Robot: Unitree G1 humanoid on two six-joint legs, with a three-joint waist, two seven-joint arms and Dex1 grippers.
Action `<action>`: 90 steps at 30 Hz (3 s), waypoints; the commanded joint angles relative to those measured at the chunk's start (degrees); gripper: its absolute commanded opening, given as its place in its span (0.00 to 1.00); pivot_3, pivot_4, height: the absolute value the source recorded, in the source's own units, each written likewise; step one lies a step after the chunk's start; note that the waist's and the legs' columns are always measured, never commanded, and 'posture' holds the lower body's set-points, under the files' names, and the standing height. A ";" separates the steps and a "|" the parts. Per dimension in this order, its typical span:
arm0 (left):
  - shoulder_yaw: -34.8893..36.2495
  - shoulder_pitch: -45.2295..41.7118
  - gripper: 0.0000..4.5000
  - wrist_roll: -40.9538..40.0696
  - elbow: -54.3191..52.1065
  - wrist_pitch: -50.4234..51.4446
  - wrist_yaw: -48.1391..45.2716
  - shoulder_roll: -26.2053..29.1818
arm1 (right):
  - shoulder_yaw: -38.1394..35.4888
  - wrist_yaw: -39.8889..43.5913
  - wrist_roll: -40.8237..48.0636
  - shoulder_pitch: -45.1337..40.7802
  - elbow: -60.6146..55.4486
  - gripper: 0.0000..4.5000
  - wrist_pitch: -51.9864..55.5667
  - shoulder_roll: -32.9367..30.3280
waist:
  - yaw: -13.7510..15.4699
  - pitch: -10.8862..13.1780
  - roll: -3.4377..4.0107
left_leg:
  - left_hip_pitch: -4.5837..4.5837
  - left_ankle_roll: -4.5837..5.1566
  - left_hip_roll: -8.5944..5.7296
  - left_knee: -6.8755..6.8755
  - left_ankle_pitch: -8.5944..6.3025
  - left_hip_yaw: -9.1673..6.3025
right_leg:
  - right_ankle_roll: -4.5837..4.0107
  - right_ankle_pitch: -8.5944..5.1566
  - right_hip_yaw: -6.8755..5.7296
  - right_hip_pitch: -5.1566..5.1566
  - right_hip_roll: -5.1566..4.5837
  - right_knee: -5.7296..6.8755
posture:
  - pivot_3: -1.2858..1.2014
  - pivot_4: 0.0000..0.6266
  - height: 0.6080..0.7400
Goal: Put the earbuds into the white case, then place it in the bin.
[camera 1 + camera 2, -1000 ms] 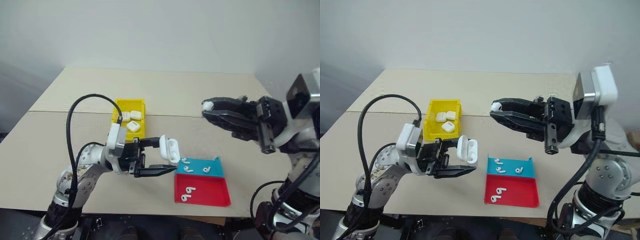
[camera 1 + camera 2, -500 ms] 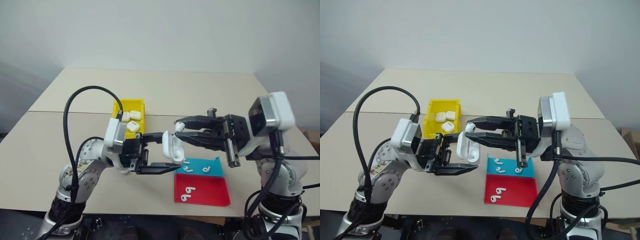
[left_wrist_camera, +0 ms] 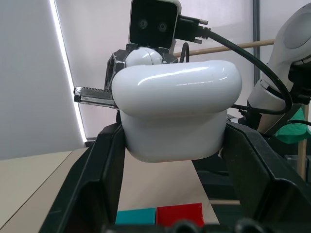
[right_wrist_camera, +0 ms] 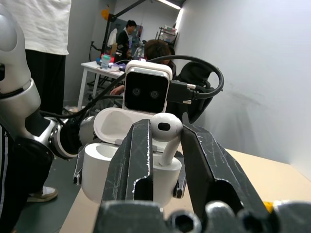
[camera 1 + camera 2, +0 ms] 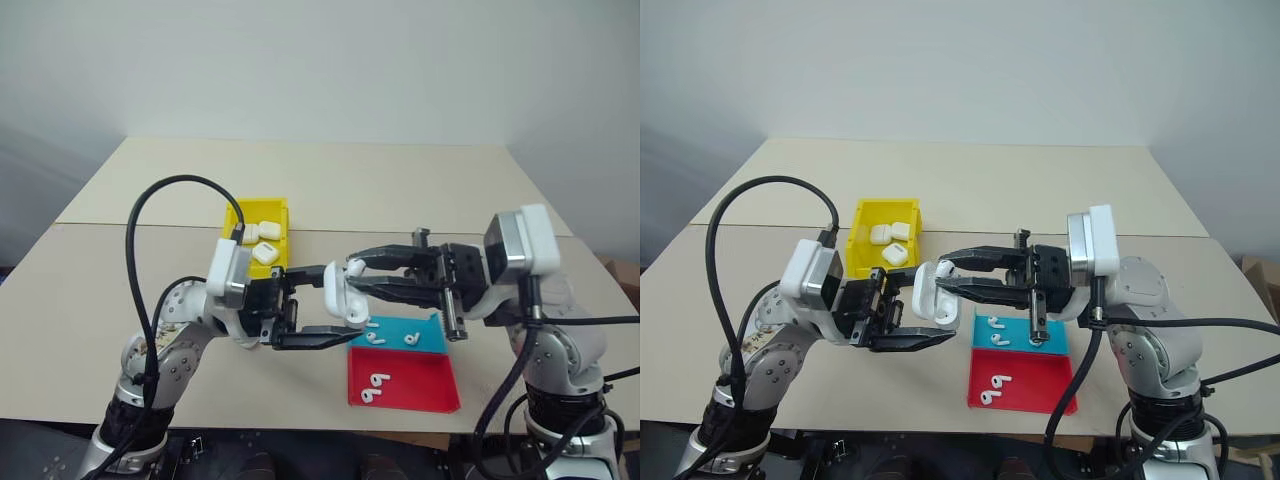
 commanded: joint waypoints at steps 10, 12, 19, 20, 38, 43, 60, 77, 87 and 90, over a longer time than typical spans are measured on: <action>0.72 -0.22 0.61 0.13 -1.47 -1.11 0.05 -0.25 | 1.85 0.80 -2.12 0.54 0.01 0.59 -3.99 -3.01 | -0.01 0.00 0.00 | 0.00 0.00 0.00 0.00 0.00 0.00 | 0.00 0.00 0.00 0.00 0.00 -0.01 | 0.52 0.24 1.00; 0.79 0.11 0.61 0.46 -1.35 -1.19 0.05 -0.14 | 1.02 1.74 -1.05 0.60 -0.02 0.59 -4.13 -3.98 | 0.01 0.00 0.00 | 0.00 0.00 0.00 0.00 0.00 0.00 | 0.00 0.00 0.00 0.00 0.00 -0.01 | 0.52 0.24 1.00; 3.21 6.65 0.61 5.78 1.07 -5.39 -4.66 5.87 | -5.16 0.77 4.39 -3.23 4.03 0.59 6.93 -17.27 | -0.15 0.04 0.04 | 0.01 0.00 0.00 -0.02 0.00 0.02 | -0.01 0.00 0.02 0.00 -0.01 -0.03 | 0.52 0.24 1.00; 3.58 7.95 0.61 6.82 1.68 -6.79 -5.56 6.85 | -4.04 0.93 1.86 -4.06 5.02 0.59 8.07 -20.56 | -0.13 0.04 0.04 | 0.02 0.00 0.00 -0.03 0.00 0.04 | -0.01 0.00 0.03 -0.02 -0.02 -0.03 | 0.52 0.24 1.00; 6.32 21.82 0.61 12.63 0.46 -11.98 -3.60 11.29 | 33.87 22.34 -48.97 -22.43 18.98 0.59 -20.05 -33.53 | 0.13 0.14 0.18 | -0.26 0.03 0.04 -0.17 -0.02 0.19 | -0.06 -0.04 0.06 -0.44 -0.05 -0.11 | 0.52 0.24 1.00; 6.19 22.23 0.61 12.38 -0.43 -11.59 -2.31 11.41 | 36.32 24.20 -54.53 -23.57 23.03 0.59 -29.70 -30.53 | 0.11 0.14 0.18 | -0.34 0.03 0.04 -0.17 -0.02 0.19 | -0.06 -0.04 0.06 -0.53 -0.05 -0.09 | 0.52 0.24 1.00; 5.65 22.59 0.61 12.31 -1.87 -10.96 -0.04 11.57 | 38.12 26.38 -56.85 -19.08 24.53 0.59 -37.43 -26.62 | 0.09 0.14 0.19 | -0.29 0.03 0.04 -0.16 -0.02 0.19 | -0.08 -0.04 0.06 -0.50 -0.05 -0.02 | 0.52 0.24 1.00; 5.96 22.35 0.61 12.04 -1.96 -10.42 0.35 11.84 | 38.67 24.97 -60.93 -18.10 29.10 0.59 -41.18 -23.41 | 0.00 0.14 0.19 | -0.14 0.03 0.05 -0.15 -0.01 0.19 | -0.08 -0.03 0.06 -0.37 -0.04 0.00 | 0.52 0.24 1.00; 5.84 22.22 0.61 12.22 -2.19 -10.51 0.68 11.90 | 38.76 24.93 -62.00 -18.06 29.52 0.51 -41.75 -22.00 | 0.04 0.14 0.19 | 0.05 0.03 0.05 -0.15 -0.01 0.19 | -0.08 -0.03 0.06 -0.17 -0.04 0.00 | 0.52 0.24 1.00; 5.82 22.19 0.61 12.20 -2.21 -10.42 0.71 11.95 | 38.56 24.94 -61.95 -17.72 29.24 0.34 -41.38 -22.06 | 0.03 0.14 0.19 | 0.07 0.03 0.04 -0.15 -0.01 0.19 | -0.08 -0.03 0.06 -0.16 -0.04 0.00 | 0.52 0.24 1.00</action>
